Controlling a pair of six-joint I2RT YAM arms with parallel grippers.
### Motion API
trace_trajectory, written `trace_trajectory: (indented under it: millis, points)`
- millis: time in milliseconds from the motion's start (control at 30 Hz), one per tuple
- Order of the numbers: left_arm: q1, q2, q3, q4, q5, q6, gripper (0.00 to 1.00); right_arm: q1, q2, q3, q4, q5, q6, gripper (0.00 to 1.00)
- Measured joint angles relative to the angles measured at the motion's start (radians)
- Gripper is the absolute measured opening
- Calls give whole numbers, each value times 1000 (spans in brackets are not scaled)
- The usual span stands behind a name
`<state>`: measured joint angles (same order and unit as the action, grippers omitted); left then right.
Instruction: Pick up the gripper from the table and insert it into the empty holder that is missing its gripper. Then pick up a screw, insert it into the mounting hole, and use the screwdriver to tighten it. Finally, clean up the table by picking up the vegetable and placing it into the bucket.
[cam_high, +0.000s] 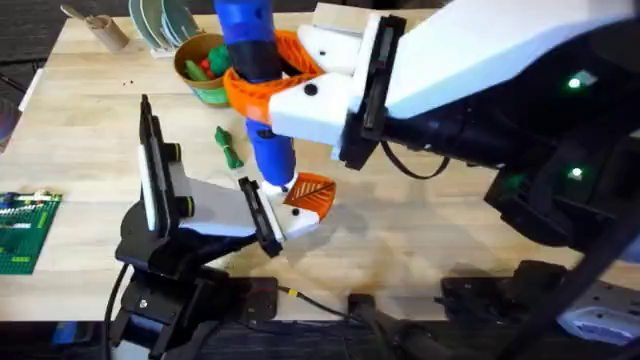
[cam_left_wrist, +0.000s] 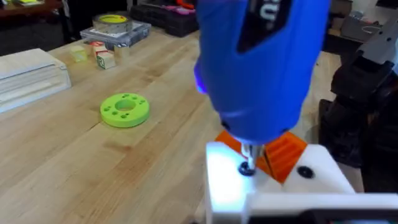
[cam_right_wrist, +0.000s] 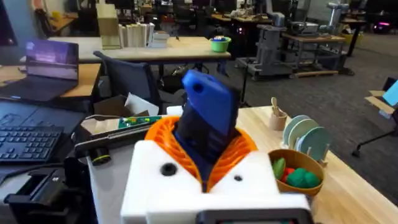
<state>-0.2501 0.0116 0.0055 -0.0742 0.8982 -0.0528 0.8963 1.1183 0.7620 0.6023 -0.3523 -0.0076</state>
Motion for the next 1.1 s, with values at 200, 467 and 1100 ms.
trace_trajectory:
  millis: [200,467,1100]
  points:
    - [0,0,0,0,0,0,4,0,0,-1,-11,1,-5,27]
    - [0,0,0,0,0,0,4,0,0,-1,-24,20,-22,27]
    - [0,0,0,0,0,0,4,0,0,-1,-35,30,-24,27]
